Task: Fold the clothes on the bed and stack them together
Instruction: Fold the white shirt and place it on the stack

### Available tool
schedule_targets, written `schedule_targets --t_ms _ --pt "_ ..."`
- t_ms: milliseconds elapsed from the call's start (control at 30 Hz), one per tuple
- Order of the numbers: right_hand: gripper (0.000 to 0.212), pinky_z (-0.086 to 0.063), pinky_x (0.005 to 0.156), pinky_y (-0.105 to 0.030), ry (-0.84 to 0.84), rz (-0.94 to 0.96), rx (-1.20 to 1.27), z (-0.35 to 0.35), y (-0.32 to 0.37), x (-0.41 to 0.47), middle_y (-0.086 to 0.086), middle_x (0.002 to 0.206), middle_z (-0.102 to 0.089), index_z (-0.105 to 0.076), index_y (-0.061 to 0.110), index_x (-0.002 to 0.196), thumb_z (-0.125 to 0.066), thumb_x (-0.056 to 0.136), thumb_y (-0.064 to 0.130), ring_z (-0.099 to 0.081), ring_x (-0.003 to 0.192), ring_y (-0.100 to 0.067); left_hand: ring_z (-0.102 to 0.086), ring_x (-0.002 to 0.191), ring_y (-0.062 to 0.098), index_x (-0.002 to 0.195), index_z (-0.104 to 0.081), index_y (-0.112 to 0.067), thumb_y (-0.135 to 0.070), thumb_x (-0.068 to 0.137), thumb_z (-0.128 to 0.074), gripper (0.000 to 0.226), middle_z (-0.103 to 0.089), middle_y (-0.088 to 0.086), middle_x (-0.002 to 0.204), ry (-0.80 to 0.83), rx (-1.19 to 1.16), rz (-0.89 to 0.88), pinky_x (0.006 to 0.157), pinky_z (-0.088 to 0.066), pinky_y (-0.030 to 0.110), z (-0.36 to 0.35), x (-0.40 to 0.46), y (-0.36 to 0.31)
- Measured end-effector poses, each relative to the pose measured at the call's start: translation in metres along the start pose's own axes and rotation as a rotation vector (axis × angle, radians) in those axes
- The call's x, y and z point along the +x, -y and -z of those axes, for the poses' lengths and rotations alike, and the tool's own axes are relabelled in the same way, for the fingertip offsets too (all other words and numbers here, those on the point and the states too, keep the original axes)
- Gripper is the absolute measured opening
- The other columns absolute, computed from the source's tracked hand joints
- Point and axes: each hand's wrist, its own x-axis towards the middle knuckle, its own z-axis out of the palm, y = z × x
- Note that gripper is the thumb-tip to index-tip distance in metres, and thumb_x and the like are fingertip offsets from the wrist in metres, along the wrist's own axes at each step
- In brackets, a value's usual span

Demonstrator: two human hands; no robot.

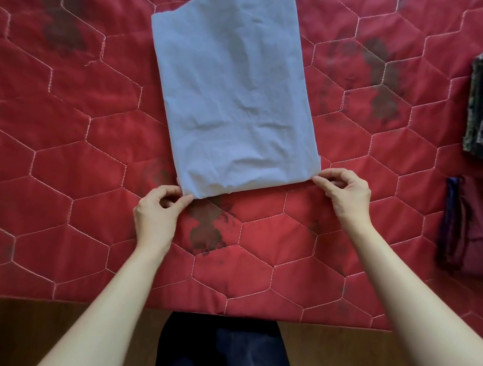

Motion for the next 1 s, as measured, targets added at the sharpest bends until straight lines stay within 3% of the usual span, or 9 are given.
schedule_targets --t_ms 167,300,400,600,733,800,867,933,1000 --pt "0.014 -0.057 0.077 -0.040 -0.018 0.019 -0.026 -0.006 0.001 -0.003 0.006 0.089 -0.070 -0.069 0.036 0.079 -0.081 0.075 0.029 -0.061 0.069 -0.006 -0.046 0.063 0.004 0.092 -0.075 -0.013 -0.014 0.076 -0.080 0.016 -0.060 0.000 0.099 0.031 0.017 -0.053 0.064 -0.036 0.001 0.002 0.001 0.002" --pt "0.014 -0.053 0.075 -0.034 -0.005 0.026 -0.070 -0.010 0.002 -0.004 0.008 0.089 -0.068 -0.067 0.039 0.076 -0.077 0.079 0.030 -0.056 0.066 -0.004 -0.050 0.072 0.006 0.090 -0.075 -0.014 -0.015 0.077 -0.079 0.014 -0.060 -0.002 0.097 0.014 0.001 -0.040 0.068 -0.037 0.001 0.001 0.004 0.000" --pt "0.014 -0.048 0.077 -0.027 0.016 0.068 -0.114 -0.007 0.002 0.002 0.004 0.091 -0.068 -0.066 0.035 0.076 -0.075 0.081 0.027 -0.059 0.076 -0.007 -0.055 0.079 0.010 0.083 -0.074 -0.016 -0.013 0.077 -0.079 0.009 -0.062 -0.005 0.090 -0.017 -0.069 -0.018 0.074 -0.042 0.010 0.003 0.005 0.001" --pt "0.005 -0.049 0.086 -0.043 0.043 0.075 -0.165 -0.001 0.002 0.003 0.001 0.093 -0.067 -0.070 0.021 0.083 -0.074 0.082 0.024 -0.061 0.086 -0.016 -0.049 0.070 0.001 0.081 -0.073 -0.014 -0.009 0.077 -0.078 0.008 -0.063 0.002 0.092 -0.034 -0.018 -0.031 0.067 -0.037 0.004 0.005 0.000 0.007" --pt "0.017 -0.048 0.087 -0.035 -0.037 0.123 -0.202 -0.004 0.009 -0.008 0.006 0.099 -0.063 -0.068 0.021 0.095 -0.074 0.082 0.031 -0.060 0.091 -0.015 -0.054 0.082 0.011 0.104 -0.068 -0.016 -0.023 0.079 -0.078 0.029 -0.056 0.000 0.108 -0.022 0.113 -0.075 0.082 -0.044 0.027 0.011 -0.007 0.001" --pt "0.029 -0.042 0.093 -0.028 -0.142 0.303 -0.300 -0.012 0.015 -0.016 0.000 0.113 -0.059 -0.063 0.014 0.112 -0.069 0.087 0.026 -0.055 0.105 -0.021 -0.053 0.106 0.021 0.120 -0.058 -0.014 -0.029 0.084 -0.072 0.041 -0.052 0.004 0.124 -0.133 0.287 -0.228 0.095 -0.041 0.036 0.011 -0.015 -0.005" --pt "0.032 -0.040 0.102 -0.034 -0.202 0.530 -0.391 -0.034 0.025 -0.026 -0.012 0.125 -0.058 -0.060 0.002 0.122 -0.061 0.091 0.012 -0.053 0.117 -0.029 -0.048 0.121 0.028 0.125 -0.055 -0.007 -0.018 0.088 -0.059 0.039 -0.052 0.012 0.132 -0.213 0.394 -0.501 0.104 -0.035 0.040 0.000 -0.025 -0.017" --pt "0.036 -0.040 0.107 -0.043 -0.118 0.688 -0.438 -0.068 0.037 -0.035 -0.021 0.131 -0.055 -0.057 -0.004 0.126 -0.056 0.090 0.000 -0.052 0.124 -0.037 -0.046 0.130 0.033 0.127 -0.057 -0.003 -0.004 0.089 -0.053 0.038 -0.052 0.016 0.137 -0.159 0.472 -0.698 0.110 -0.032 0.046 -0.024 -0.029 -0.032" --pt "0.042 -0.037 0.109 -0.048 0.017 0.793 -0.498 -0.103 0.048 -0.040 -0.023 0.138 -0.050 -0.052 -0.006 0.131 -0.056 0.089 -0.001 -0.046 0.131 -0.038 -0.039 0.137 0.035 0.132 -0.055 -0.002 -0.001 0.091 -0.049 0.042 -0.046 0.016 0.145 -0.080 0.562 -0.764 0.113 -0.027 0.052 -0.053 -0.024 -0.047"
